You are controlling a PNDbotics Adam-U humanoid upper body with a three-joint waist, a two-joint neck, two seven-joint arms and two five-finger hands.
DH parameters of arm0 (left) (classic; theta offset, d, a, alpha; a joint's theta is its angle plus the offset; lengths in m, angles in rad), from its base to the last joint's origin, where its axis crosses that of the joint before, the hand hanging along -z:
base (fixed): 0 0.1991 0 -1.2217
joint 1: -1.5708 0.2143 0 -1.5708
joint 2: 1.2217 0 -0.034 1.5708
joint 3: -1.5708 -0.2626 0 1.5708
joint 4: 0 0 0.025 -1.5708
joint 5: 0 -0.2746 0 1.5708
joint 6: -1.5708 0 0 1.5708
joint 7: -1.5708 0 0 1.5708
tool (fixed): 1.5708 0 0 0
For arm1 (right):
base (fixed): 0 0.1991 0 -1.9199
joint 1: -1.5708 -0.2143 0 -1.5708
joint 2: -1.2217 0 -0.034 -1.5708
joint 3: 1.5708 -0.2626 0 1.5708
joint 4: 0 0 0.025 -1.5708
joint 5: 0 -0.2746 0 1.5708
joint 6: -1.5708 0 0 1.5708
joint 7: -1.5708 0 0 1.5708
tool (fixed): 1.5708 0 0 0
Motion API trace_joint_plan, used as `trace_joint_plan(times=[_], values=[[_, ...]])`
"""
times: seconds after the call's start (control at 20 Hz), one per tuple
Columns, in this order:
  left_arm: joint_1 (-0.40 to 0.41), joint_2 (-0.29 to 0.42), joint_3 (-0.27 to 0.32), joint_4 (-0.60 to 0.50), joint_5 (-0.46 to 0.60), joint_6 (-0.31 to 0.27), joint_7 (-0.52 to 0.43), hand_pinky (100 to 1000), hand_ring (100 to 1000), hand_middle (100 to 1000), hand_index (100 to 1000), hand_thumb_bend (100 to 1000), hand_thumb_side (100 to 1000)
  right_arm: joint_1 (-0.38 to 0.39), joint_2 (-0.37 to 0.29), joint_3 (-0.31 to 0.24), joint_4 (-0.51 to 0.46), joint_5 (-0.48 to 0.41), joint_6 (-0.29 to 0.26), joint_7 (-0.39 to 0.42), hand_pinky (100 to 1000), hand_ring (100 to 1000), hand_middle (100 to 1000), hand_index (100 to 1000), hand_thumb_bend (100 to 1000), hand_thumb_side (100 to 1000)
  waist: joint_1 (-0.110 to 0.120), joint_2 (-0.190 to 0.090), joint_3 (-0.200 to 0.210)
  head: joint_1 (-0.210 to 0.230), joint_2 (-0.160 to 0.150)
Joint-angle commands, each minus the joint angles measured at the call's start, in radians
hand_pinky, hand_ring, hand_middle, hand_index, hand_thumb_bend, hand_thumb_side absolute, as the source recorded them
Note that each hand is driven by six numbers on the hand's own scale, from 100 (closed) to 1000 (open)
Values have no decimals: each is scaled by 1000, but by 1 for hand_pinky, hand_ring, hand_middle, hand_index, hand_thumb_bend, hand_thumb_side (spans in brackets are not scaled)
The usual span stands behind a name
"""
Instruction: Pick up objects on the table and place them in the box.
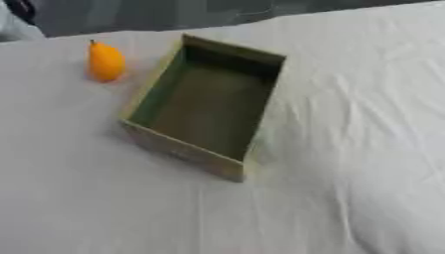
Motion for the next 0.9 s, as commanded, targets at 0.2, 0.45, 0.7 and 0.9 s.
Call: trace_joint_plan(times=[0.2,0.45,0.7,0.9], values=[[-88,159,-28,23,-171,224,-80,739,809,813,892,100,1000,14,-44,-14,-14,27,-31,-19,757,822,812,901,100,609,3,-19,-6,-5,-6],[-187,233,-90,87,-290,391,-272,744,811,811,937,105,1000,16,-49,-10,-14,34,-34,-22,755,820,811,901,100,602,3,-28,-16,1,0],[-289,263,-141,218,-392,431,-428,794,850,823,958,173,1000,14,-51,-5,-14,29,-34,-20,755,819,810,901,100,599,3,-40,-27,13,-2],[-378,250,-175,362,-468,417,-500,809,861,825,910,232,1000,12,-53,-4,-14,24,-36,-17,755,816,808,900,100,597,3,-46,-37,19,-2]])
